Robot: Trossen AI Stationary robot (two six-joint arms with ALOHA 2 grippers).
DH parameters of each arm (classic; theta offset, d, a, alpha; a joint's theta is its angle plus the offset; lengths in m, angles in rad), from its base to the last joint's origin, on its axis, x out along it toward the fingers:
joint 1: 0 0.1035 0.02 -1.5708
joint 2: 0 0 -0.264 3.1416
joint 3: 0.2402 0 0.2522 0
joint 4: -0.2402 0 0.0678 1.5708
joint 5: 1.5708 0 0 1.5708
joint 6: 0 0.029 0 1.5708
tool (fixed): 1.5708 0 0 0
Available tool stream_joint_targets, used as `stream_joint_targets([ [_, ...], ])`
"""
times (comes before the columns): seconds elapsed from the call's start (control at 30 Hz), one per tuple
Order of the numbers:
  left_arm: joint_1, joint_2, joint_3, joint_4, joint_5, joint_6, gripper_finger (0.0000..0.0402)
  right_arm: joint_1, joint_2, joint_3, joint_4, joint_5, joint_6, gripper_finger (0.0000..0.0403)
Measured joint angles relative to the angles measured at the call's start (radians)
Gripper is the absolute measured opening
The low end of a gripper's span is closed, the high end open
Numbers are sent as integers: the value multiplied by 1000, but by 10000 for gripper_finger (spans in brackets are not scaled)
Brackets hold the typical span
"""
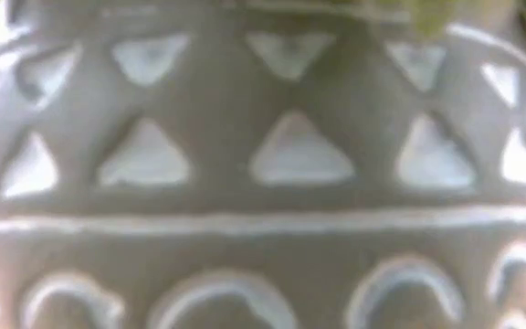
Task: Pick and place slides into the shelf
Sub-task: Put the black slide on the shelf
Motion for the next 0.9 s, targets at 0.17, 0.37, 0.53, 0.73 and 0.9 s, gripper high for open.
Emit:
stream_joint_targets([
  [0.17, 0, 0, 0, 0, 6, -7, 84, 0, 0, 0, 0, 0, 0, 144],
  [0.37, 2, 0, 0, 0, 27, -34, 85, 0, 0, 0, 0, 0, 0, 144],
  [0.53, 18, 0, 0, 2, 26, -76, 122, 0, 0, 0, 0, 0, 0, 144],
  [0.73, 18, 0, 0, 1, 8, -77, 175, 0, 0, 0, 0, 0, 0, 144],
  [0.9, 18, 0, 0, 2, -3, -72, 188, 0, 0, 0, 0, 0, 0, 144],
])
